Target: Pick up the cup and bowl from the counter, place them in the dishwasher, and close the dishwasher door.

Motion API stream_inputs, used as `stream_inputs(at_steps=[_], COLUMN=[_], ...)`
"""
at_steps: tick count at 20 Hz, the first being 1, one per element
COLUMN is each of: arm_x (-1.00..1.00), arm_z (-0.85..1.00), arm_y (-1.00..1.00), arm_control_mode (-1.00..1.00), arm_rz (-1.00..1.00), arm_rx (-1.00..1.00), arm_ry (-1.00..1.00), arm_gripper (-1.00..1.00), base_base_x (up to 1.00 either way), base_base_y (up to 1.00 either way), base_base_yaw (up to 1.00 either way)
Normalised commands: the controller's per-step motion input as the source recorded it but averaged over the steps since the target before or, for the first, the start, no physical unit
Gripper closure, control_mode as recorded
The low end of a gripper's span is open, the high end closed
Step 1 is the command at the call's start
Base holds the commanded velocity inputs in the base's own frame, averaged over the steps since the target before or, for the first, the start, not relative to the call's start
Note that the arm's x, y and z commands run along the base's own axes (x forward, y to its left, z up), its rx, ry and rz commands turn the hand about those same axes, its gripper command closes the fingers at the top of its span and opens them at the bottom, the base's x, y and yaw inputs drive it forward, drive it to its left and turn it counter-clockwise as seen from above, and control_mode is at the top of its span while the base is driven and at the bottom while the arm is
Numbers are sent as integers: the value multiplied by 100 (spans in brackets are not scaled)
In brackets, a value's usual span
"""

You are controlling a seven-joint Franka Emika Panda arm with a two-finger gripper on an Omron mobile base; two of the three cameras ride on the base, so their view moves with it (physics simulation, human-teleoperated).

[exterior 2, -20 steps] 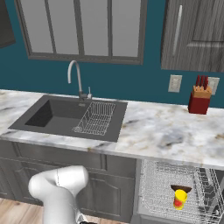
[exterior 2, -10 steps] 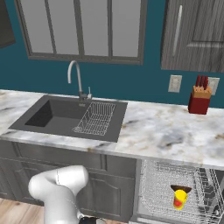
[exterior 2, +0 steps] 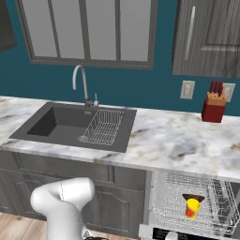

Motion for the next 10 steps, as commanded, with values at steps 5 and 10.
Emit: stream_inputs(at_steps=[5, 10], arm_x=[87, 86], arm_z=[0, 0], arm_y=[-100, -100], arm_control_mode=[-100, -100], arm_rz=[23, 23], arm_rx=[1, 0], arm_ry=[-29, -29], arm_gripper=[-100, -100], base_base_x=[0, 0], base_base_y=[0, 0], base_base_yaw=[0, 0])
